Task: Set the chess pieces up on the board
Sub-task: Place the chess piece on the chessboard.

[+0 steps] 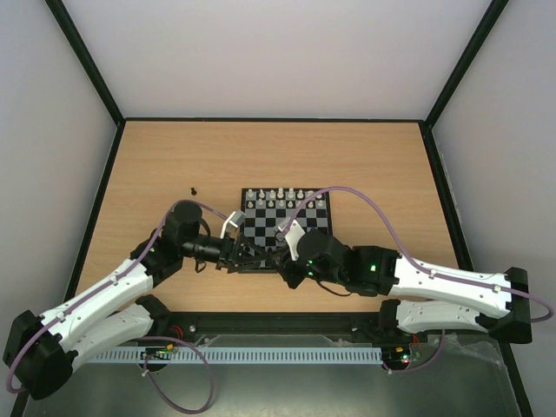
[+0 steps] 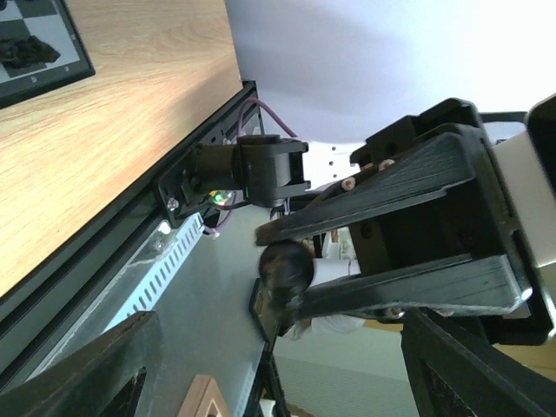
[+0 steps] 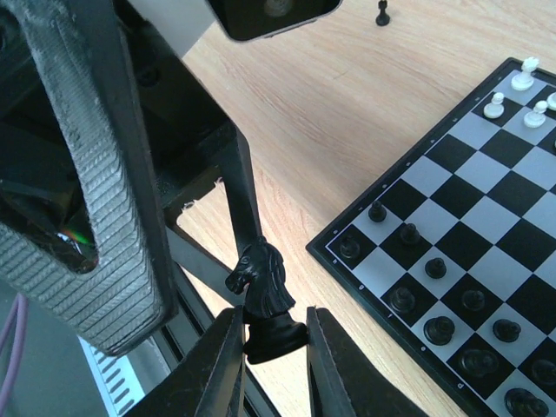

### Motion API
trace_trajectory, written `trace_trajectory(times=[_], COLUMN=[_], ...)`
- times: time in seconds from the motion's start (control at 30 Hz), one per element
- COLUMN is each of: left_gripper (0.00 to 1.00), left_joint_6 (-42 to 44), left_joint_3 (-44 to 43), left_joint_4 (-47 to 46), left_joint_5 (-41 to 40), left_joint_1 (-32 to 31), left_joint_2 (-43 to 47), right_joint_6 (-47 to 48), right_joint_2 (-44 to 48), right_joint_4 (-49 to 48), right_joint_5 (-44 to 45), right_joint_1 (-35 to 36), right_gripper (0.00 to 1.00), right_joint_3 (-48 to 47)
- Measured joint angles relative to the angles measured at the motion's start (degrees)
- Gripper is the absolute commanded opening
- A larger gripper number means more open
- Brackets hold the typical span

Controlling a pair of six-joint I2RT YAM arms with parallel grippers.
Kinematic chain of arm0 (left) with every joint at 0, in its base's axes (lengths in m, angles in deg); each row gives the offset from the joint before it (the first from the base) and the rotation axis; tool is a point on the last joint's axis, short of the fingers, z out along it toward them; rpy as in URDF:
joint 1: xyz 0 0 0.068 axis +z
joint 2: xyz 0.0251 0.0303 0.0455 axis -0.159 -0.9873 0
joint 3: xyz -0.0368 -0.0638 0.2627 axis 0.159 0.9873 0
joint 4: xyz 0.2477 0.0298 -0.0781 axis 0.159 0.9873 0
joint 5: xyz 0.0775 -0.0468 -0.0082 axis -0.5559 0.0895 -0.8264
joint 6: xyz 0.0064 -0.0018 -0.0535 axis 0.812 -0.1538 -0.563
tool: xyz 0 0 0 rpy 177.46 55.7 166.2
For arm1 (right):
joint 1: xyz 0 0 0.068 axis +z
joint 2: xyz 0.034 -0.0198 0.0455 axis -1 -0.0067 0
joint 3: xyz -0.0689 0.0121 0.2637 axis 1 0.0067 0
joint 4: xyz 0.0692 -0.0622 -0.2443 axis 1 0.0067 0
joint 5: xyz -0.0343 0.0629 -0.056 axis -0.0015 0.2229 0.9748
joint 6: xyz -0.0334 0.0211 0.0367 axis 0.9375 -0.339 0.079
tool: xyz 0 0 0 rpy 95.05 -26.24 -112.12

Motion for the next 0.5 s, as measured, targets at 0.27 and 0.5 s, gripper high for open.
trace_trajectory(times=[0.27, 0.5], left_gripper=[0.46, 0.33], left_joint_6=[-0.63, -0.57], left_joint_3=[0.39, 0.61], left_joint_4=[-2.4, -3.1], left_joint_5=[0.22, 0.2], left_joint_1=[0.0, 0.0], left_joint_2=[-0.04, -0.22], right_joint_6=[0.66, 0.85], right_joint_2=[-2.34, -2.32], right_joint_4=[-1.05, -1.11], right_joint_5=[-1.64, -1.64], right_joint_1=[0.0, 0.0], right_gripper=[0.2, 0.2], right_joint_3=[-0.04, -0.04])
